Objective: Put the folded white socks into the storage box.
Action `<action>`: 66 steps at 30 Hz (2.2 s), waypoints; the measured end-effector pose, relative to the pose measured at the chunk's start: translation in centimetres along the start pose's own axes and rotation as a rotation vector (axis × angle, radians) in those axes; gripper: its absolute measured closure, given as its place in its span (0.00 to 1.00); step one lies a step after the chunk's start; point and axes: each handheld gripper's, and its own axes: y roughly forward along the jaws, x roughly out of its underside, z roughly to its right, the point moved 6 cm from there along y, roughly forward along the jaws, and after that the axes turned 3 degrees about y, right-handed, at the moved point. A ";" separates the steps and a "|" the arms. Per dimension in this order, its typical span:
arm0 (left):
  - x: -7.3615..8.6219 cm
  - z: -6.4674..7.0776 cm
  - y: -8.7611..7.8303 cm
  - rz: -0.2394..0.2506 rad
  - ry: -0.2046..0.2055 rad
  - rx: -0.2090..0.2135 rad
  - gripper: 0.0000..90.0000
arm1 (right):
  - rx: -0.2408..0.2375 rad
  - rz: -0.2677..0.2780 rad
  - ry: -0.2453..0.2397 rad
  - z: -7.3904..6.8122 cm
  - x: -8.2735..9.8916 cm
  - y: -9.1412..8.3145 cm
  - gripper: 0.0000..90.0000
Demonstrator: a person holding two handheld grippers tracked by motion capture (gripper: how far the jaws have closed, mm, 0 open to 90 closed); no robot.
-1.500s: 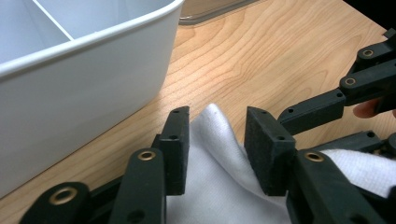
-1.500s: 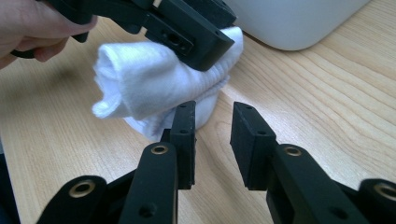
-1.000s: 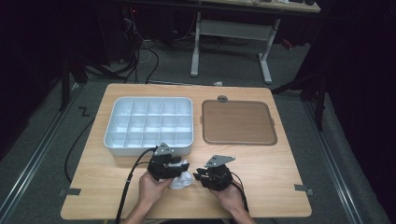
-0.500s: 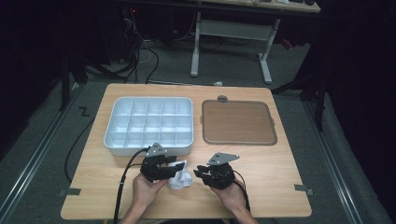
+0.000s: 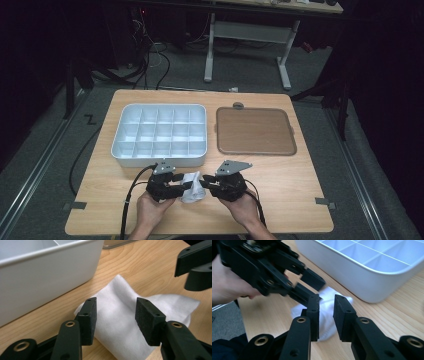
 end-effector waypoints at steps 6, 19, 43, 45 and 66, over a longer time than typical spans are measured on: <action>0.6 -0.4 0.3 -0.001 0.033 -0.032 0.58 | -0.020 -0.038 -0.031 -1.3 0.0 1.7 0.84; 1.7 -1.4 0.9 -0.013 0.013 -0.042 0.57 | 0.046 -0.133 -0.010 0.9 3.5 4.0 0.85; 2.3 -1.7 1.0 -0.005 -0.007 -0.044 0.58 | 0.037 -0.105 -0.009 1.4 5.2 4.1 0.83; 2.3 -1.7 1.0 -0.009 -0.011 -0.041 0.58 | 0.031 -0.105 -0.004 1.4 5.4 4.0 0.83; 1.3 -2.9 0.3 -0.045 -0.073 -0.065 0.45 | 0.030 -0.094 -0.004 0.8 4.9 4.5 0.78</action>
